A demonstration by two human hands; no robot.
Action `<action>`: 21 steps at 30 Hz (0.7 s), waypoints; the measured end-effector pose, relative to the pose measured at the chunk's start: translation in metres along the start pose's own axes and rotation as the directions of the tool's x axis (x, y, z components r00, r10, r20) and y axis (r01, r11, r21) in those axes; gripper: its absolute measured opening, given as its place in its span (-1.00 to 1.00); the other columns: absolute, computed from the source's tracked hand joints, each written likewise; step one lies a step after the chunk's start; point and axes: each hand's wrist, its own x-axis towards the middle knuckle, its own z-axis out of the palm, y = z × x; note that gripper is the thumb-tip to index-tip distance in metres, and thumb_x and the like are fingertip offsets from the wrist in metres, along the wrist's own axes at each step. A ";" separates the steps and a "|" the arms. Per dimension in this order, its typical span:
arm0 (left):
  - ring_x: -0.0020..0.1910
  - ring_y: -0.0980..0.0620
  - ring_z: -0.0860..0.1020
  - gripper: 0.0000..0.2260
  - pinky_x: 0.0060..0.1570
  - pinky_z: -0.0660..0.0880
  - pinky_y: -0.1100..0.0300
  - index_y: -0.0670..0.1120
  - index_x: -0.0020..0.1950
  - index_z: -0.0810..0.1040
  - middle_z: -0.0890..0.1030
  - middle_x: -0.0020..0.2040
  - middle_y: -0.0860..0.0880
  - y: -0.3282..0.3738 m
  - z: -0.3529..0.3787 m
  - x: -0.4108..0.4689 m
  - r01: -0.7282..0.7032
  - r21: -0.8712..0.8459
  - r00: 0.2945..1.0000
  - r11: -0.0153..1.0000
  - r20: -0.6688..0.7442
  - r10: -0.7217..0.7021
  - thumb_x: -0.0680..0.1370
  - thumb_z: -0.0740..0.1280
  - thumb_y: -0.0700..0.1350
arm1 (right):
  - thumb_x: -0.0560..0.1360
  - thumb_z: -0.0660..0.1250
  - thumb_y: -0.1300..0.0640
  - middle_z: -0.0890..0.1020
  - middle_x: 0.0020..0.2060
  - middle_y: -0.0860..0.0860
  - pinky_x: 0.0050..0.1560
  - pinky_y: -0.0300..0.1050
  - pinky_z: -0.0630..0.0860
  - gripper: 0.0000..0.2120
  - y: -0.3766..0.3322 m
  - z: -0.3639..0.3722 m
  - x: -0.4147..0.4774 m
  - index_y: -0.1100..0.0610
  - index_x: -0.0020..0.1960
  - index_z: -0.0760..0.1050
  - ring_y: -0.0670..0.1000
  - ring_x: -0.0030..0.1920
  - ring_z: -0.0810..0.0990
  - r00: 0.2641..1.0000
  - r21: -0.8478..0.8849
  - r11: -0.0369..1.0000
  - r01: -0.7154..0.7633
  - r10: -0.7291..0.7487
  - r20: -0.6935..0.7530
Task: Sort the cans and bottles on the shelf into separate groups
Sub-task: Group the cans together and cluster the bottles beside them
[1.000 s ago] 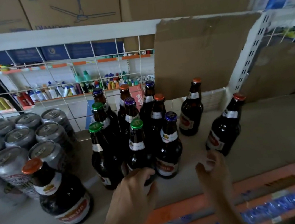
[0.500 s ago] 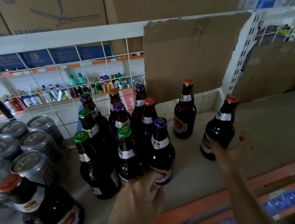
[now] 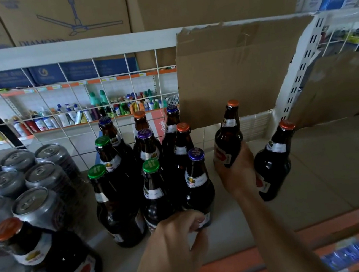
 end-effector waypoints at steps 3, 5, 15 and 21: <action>-0.05 0.31 0.53 -0.81 -0.16 0.49 0.32 0.11 -0.04 0.57 0.58 -0.17 0.25 0.006 -0.003 0.004 -0.051 0.046 0.998 0.998 -0.028 0.053 0.45 0.23 0.10 | 0.32 0.54 0.19 0.50 0.24 0.13 0.21 0.09 0.51 -0.24 -0.002 0.008 0.025 0.17 0.40 0.24 0.12 0.22 0.52 0.997 0.104 0.992 -0.071 0.072 -0.001; -0.07 0.31 0.54 -0.84 -0.19 0.50 0.33 0.12 -0.03 0.56 0.58 -0.18 0.25 0.009 -0.005 0.008 -0.057 0.075 0.997 0.996 -0.048 0.061 0.45 0.26 0.09 | 0.27 0.58 0.22 0.45 0.30 0.18 0.25 0.13 0.48 -0.13 0.003 0.014 0.035 0.22 0.44 0.18 0.16 0.28 0.48 0.995 0.115 0.989 -0.095 0.095 0.013; -0.11 0.24 0.56 -0.79 -0.19 0.53 0.18 0.10 0.02 0.55 0.60 -0.17 0.21 0.015 -0.003 0.018 -0.041 0.098 0.994 0.994 -0.093 0.050 0.44 0.27 0.10 | 0.26 0.58 0.16 0.58 0.00 0.03 -0.08 -0.05 0.55 -0.40 0.015 0.020 0.045 0.12 0.20 0.37 0.05 -0.03 0.59 0.990 0.134 0.984 -0.117 0.126 -0.059; -0.10 0.25 0.56 -0.68 -0.17 0.54 0.17 0.13 0.09 0.43 0.60 -0.17 0.20 0.011 -0.001 0.017 -0.044 0.068 0.995 0.997 -0.081 0.049 0.40 0.18 0.20 | 0.33 0.54 0.25 0.56 -0.20 -0.05 -0.37 -0.37 0.45 -0.55 0.005 0.028 0.043 0.16 0.08 0.36 -0.18 -0.23 0.61 0.991 0.163 0.978 -0.130 0.125 0.042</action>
